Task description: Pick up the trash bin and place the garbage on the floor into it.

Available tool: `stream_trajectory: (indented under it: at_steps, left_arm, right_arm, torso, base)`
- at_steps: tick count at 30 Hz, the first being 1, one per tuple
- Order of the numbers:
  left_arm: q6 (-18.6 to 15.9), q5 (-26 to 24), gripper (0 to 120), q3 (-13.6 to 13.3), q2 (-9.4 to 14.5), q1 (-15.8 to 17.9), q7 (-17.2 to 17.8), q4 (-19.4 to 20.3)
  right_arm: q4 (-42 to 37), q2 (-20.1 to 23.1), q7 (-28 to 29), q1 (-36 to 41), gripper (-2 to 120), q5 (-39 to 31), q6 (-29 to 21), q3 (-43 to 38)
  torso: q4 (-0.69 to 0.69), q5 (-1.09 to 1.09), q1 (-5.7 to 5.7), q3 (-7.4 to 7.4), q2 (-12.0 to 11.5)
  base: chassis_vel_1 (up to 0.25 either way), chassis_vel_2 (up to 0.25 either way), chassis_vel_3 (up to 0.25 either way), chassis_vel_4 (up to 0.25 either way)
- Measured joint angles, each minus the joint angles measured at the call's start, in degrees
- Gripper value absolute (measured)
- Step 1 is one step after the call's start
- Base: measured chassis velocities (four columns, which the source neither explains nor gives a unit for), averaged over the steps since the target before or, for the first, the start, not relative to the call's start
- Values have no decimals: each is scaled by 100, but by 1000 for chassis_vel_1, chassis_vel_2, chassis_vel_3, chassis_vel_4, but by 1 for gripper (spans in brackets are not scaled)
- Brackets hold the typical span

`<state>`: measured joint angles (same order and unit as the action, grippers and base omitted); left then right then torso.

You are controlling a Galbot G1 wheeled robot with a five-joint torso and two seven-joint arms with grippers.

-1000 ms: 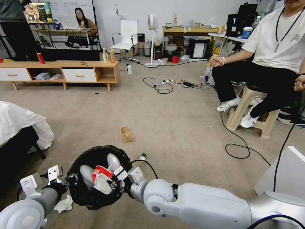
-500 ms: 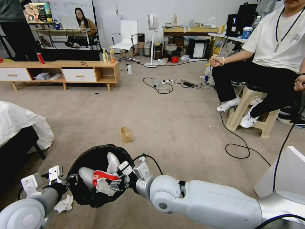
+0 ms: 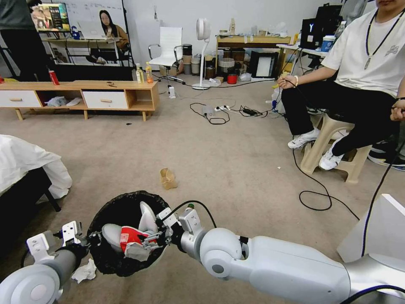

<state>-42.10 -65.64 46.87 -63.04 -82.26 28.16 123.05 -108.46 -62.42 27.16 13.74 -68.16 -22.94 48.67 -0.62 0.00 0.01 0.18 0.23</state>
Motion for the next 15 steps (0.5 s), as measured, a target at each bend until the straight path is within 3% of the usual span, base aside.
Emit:
stream_trajectory:
  at_steps: [15]
  left_arm:
    - [0, 13, 1, -15, -6, 30, -11, -47]
  right_arm:
    - [-182, 0, -147, 14, 100, 17, 374, -313]
  torso:
    - [0, 0, 0, 0, 0]
  base:
    - [0, 0, 0, 0]
